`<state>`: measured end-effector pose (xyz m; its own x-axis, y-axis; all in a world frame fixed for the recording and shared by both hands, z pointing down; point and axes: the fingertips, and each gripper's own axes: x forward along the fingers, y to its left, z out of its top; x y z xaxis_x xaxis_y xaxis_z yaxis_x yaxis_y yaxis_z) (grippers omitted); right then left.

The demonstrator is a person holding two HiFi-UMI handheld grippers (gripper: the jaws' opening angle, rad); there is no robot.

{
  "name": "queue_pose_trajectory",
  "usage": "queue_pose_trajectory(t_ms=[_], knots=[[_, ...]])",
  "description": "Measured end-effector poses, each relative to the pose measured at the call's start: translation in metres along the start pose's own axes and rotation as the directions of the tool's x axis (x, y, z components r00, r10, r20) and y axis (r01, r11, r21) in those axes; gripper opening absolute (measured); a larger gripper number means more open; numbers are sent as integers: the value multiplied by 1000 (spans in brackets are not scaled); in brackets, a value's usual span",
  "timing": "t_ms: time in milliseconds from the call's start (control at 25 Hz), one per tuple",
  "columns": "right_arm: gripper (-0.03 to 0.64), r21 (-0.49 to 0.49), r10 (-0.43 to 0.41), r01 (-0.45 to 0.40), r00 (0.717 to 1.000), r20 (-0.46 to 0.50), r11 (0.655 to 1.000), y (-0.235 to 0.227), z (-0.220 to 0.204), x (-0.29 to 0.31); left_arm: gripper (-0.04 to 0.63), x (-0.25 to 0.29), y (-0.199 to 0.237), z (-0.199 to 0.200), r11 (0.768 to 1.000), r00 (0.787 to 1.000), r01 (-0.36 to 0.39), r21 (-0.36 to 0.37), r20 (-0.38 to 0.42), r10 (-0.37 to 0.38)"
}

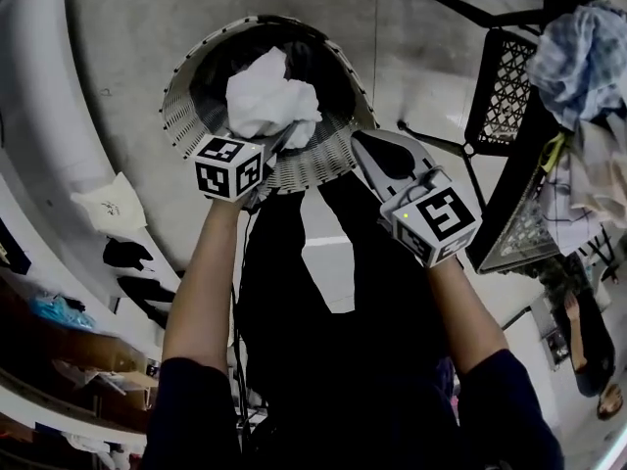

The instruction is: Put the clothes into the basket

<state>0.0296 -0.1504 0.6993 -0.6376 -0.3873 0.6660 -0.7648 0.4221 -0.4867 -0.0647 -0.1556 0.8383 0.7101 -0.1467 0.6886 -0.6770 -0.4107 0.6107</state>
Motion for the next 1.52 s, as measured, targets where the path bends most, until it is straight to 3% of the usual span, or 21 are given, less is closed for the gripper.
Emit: queue_pose_trajectory(t_ms=[240,480,1040,1240,1360,1520], knots=[[6,18,-1,2,1000,-12,1000,-8,-12,6,262,31,18,-28,1000,995,1,-18,-103,-3],[6,29,0,0,1000,-18,1000,-9,-14,7,319,42,19,-43,1000,985,-10,-22,-172,6],[6,-9,12,-12,1000,12,1000,18,16,-4,321,-6,-9,-13,1000,992,4,12,-126,-2],[6,-16,23,-22,999,36,1000,39,39,-14,225,-48,-34,9,998,998,3,61,-70,1],[6,-34,30,-28,998,55,999,55,56,-23,142,-78,-53,27,996,1000,-3,92,-12,4],[6,-61,37,-31,996,86,998,77,82,-39,86,-121,-82,59,989,996,-21,145,87,9]])
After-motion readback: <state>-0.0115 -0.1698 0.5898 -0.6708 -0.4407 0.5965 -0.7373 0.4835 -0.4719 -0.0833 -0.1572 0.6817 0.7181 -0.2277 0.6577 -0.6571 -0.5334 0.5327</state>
